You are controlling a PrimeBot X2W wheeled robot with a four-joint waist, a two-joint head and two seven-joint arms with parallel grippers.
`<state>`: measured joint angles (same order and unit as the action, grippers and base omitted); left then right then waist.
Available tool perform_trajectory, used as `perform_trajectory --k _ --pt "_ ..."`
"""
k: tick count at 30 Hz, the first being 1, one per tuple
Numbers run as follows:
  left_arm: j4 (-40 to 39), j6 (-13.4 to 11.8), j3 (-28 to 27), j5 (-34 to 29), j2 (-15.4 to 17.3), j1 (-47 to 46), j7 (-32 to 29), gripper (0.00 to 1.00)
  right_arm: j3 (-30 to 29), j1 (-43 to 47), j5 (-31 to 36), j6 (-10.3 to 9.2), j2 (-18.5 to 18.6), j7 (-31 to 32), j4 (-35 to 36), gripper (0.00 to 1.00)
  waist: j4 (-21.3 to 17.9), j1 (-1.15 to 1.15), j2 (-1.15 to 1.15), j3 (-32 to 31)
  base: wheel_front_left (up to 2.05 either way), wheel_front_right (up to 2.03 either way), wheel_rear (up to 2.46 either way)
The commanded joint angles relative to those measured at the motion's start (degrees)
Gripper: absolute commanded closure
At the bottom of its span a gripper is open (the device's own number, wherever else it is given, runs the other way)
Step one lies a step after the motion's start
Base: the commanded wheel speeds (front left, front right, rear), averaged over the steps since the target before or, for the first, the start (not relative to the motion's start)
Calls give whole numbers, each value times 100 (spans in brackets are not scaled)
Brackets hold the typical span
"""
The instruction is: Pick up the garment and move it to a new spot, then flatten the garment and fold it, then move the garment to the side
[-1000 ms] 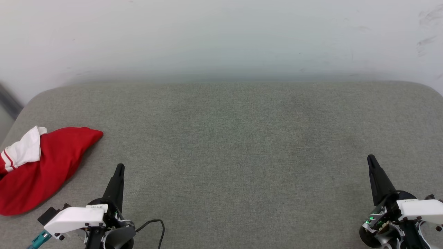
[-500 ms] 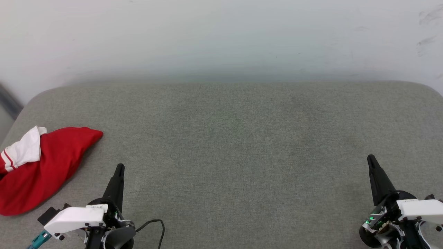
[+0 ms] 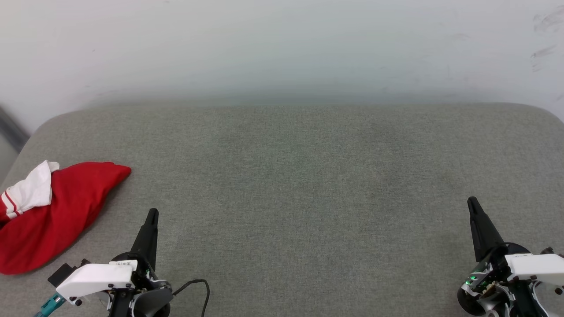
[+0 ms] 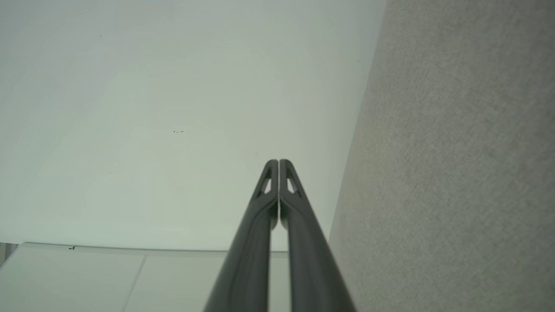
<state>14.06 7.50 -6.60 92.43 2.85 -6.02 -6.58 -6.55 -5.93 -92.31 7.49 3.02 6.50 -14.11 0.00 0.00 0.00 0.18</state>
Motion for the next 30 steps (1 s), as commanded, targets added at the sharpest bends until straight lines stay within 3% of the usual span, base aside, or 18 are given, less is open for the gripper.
perform_trajectory --k 1,3,4,18,30 --pt "-4 19 -7 -3 -8 -46 -7 100 5 -70 -18 0 -26 -3 -6 100 0 0 0 0 0 0 0" --pt "-1 0 2 0 0 0 0 100 0 0 1 0 0 -1 1 100 0 0 0 0 0 0 0" --pt "21 -1 12 -1 -1 8 4 0 2 13 2 0 0 -3 -19 0 0 0 0 0 0 0 0" --pt "-180 -1 415 -178 -5 32 351 0 182 171 207 0 -4 -348 207 0 7 0 0 -5 0 0 0" --pt "-462 -1 725 -1186 0 4 654 0 365 233 1333 1 53 -650 581 0 7 0 0 -15 0 0 0"
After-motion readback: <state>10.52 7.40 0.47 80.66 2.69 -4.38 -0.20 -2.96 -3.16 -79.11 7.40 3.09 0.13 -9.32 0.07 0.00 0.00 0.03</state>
